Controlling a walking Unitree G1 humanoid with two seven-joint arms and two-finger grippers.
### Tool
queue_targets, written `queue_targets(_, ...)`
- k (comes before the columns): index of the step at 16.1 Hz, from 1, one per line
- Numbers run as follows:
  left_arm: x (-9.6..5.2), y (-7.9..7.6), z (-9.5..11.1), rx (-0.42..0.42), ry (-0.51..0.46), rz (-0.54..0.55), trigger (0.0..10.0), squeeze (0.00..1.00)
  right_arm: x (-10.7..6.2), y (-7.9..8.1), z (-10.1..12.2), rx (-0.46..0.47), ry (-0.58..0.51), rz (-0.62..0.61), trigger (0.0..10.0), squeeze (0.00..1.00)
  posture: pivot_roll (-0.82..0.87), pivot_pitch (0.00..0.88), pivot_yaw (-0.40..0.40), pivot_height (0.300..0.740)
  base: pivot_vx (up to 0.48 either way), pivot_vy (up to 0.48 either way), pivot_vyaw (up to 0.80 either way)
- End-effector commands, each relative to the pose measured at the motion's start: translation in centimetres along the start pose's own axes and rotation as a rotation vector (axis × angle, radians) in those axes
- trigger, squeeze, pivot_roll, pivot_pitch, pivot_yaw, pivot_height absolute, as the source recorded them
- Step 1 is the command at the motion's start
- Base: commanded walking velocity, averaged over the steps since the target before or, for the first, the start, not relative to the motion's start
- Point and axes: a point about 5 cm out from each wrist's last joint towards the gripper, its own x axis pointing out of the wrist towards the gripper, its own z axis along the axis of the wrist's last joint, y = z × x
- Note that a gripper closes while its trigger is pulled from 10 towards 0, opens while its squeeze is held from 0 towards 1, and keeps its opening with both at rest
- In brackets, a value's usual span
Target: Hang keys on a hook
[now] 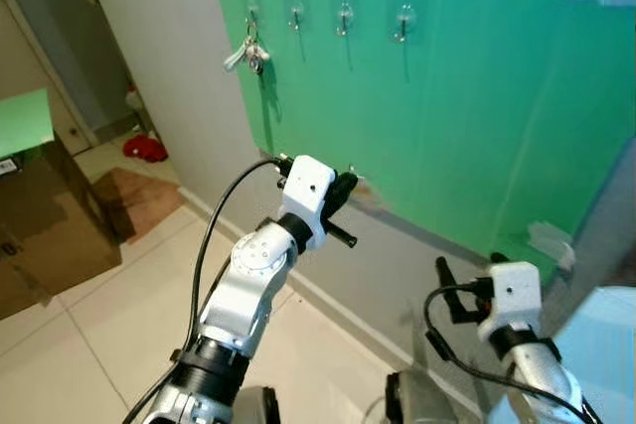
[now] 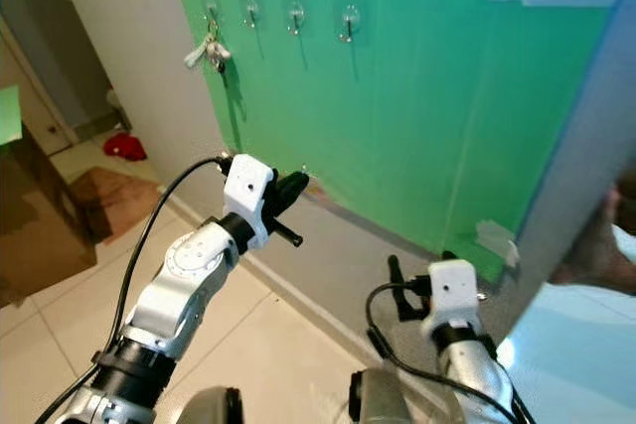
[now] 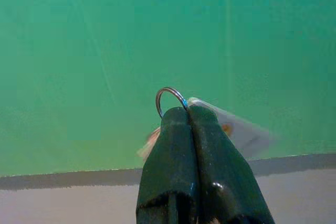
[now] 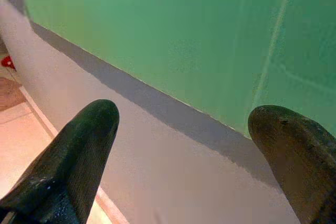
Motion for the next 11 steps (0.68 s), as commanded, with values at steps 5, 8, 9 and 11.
queue_targets(5, -0.19, 0.66, 0.74, 0.003, -0.038, 0.034, 0.0, 0.00, 0.07, 0.63, 1.06, -0.004, -0.025, 0.012, 10.0, 0.00, -0.11, 0.000, 0.071, 0.694, 0.000, 0.000, 0.00)
queue_targets(8, -0.29, 0.73, 0.73, 0.002, -0.041, 0.043, 0.0, 0.00, -0.01, 0.77, 1.35, -0.002, -0.023, 0.014, 10.0, 0.00, -0.11, 0.000, 0.070, 0.717, 0.000, 0.000, 0.00)
queue_targets(9, -0.31, 0.84, 0.79, -0.001, -0.045, 0.048, 0.0, 0.00, 0.00, 0.76, 1.41, -0.002, -0.023, 0.014, 10.0, 0.00, -0.11, 0.000, 0.070, 0.726, 0.000, 0.000, 0.00)
queue_targets(11, -0.31, 0.79, 0.91, -0.003, -0.049, 0.038, 0.0, 0.00, 0.00, 0.78, 1.41, -0.002, -0.020, 0.014, 10.0, 0.00, -0.11, 0.000, 0.071, 0.740, 0.000, 0.000, 0.00)
